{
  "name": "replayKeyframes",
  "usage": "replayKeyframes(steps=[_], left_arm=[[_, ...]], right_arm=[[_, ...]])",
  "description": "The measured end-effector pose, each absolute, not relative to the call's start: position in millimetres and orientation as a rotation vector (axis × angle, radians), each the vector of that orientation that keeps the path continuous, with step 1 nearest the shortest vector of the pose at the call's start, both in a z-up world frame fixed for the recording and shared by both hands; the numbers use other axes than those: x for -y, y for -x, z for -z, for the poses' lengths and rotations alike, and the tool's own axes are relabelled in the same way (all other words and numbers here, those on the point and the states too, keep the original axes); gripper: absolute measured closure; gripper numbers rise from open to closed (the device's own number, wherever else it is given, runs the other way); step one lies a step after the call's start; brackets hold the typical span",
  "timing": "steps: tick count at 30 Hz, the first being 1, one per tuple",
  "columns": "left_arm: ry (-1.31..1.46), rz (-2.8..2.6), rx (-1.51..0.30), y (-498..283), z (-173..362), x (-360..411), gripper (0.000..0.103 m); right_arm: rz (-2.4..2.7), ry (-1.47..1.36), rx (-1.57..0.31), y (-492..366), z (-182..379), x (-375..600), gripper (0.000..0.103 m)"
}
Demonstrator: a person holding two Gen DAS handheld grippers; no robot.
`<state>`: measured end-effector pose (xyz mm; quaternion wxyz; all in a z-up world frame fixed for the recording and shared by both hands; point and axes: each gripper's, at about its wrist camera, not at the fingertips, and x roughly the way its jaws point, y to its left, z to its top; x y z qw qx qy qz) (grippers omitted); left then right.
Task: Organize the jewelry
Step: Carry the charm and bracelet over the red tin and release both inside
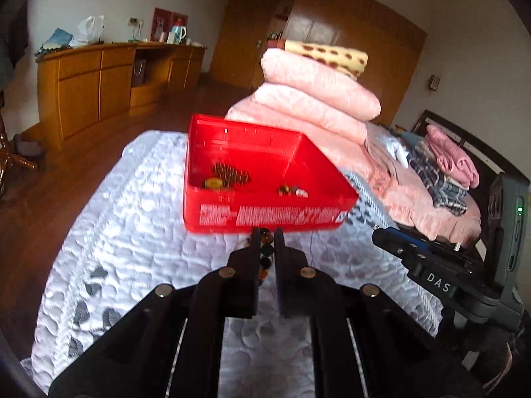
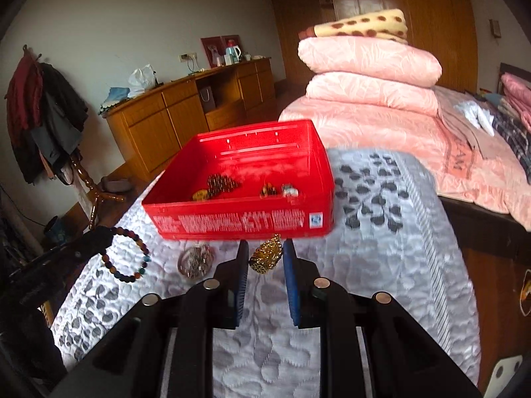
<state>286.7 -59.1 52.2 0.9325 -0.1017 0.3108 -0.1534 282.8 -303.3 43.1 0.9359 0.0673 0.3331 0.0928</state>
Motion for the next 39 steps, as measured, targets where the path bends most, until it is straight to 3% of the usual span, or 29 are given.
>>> replayKeyframes(steps=[18, 28, 29, 30, 31, 32, 36, 39], left_arm=[[0.211, 0.327, -0.475, -369.0, -114.6, 71.8, 0.096], [0.234, 0.36, -0.57, -447.4, -79.7, 85.9, 0.095], [0.231, 0.356, -0.581, -449.4, -76.0, 86.3, 0.092], [0.229, 0.351, -0.584, -450.6, -73.2, 86.0, 0.087], [0.221, 0.337, -0.587, -451.5, -70.1, 85.4, 0.067], [0.216, 0.322, -0.586, -452.3, -69.3, 84.4, 0.054], [0.217, 0.292, -0.561, -444.3, -73.9, 74.5, 0.051], [0.187, 0.25, -0.521, -429.6, -82.0, 68.0, 0.04]], right_arm=[[-0.194, -0.11, -0.626, -374.8, -82.6, 292.7, 0.082], [-0.217, -0.165, -0.731, -431.8, -40.9, 291.9, 0.079], [-0.213, -0.173, -0.728, -432.5, -38.1, 294.0, 0.069], [-0.211, -0.175, -0.722, -431.8, -36.7, 295.6, 0.068], [-0.206, -0.172, -0.717, -430.7, -36.1, 297.3, 0.068], [-0.197, -0.166, -0.712, -428.8, -36.4, 299.0, 0.068], [-0.171, -0.181, -0.674, -416.6, -44.7, 308.4, 0.063], [-0.149, -0.18, -0.654, -403.4, -48.0, 314.3, 0.057]])
